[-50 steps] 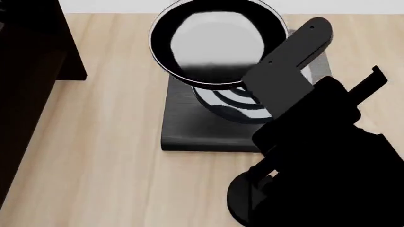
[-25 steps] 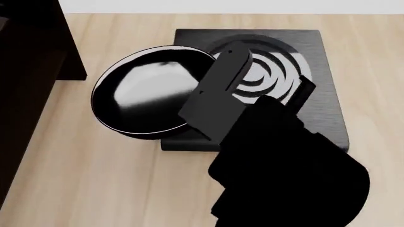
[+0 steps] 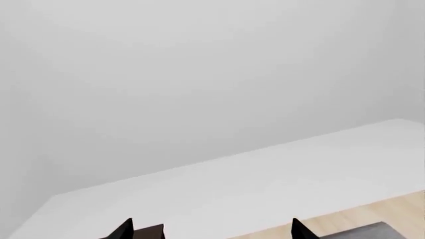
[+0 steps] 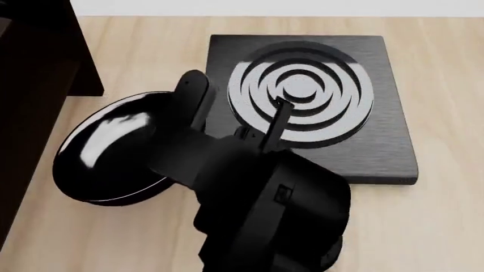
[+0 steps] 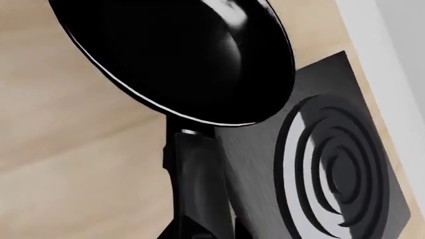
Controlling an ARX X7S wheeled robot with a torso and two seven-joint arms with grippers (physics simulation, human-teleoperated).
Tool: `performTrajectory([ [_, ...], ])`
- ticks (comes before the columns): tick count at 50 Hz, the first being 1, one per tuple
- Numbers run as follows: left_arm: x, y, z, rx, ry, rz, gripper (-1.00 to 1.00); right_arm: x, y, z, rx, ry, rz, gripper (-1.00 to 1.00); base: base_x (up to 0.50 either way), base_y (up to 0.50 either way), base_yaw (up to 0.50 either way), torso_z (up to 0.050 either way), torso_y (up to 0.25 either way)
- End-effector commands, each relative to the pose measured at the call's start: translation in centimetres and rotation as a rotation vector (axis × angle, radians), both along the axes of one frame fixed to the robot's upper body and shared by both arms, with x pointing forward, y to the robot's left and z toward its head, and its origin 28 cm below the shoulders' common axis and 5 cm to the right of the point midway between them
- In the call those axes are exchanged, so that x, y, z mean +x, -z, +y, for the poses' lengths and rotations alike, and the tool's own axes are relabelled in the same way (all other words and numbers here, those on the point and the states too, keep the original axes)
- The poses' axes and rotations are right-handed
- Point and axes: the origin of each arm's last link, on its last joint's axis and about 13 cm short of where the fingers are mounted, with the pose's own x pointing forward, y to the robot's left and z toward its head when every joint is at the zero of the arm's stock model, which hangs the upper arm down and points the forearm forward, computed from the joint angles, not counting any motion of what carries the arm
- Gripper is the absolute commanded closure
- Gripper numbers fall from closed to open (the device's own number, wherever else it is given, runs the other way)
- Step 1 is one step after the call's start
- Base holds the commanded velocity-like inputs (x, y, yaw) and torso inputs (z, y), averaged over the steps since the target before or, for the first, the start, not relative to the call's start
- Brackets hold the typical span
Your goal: Put the frying pan under the cabinet shelf.
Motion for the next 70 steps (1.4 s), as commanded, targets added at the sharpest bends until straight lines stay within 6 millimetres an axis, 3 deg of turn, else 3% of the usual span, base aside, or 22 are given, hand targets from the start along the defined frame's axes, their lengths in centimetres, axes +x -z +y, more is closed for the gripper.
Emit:
performTrajectory([
  [1, -0.1, -0.2, 0.1, -0.008, 0.008, -0.026, -1.0, 1.2, 0.3, 2.2, -0.064, -0.041, -0.042, 1.0, 0.0, 0.0, 0.0, 0.0, 0.01],
  [15, -0.5, -0.2, 0.7, -0.018, 0.008, -0.032, -1.0, 2.0, 1.3, 4.5, -0.044, -0.107, -0.056, 1.0, 0.0, 0.0, 0.0, 0.001, 0.002],
  [56, -0.2, 0.2, 0.7, -0.027, 0.011, -0.019, -1.0, 1.7, 7.2, 8.2, 0.08, -0.192, -0.1, 1.0, 0.0, 0.0, 0.0, 0.001, 0.002],
  [70, 0.2, 0.4, 0.8, -0.024, 0.009, -0.015, -1.0, 3.4, 8.7, 9.5, 0.098, -0.197, -0.126, 1.0, 0.0, 0.0, 0.0, 0.001, 0.001],
])
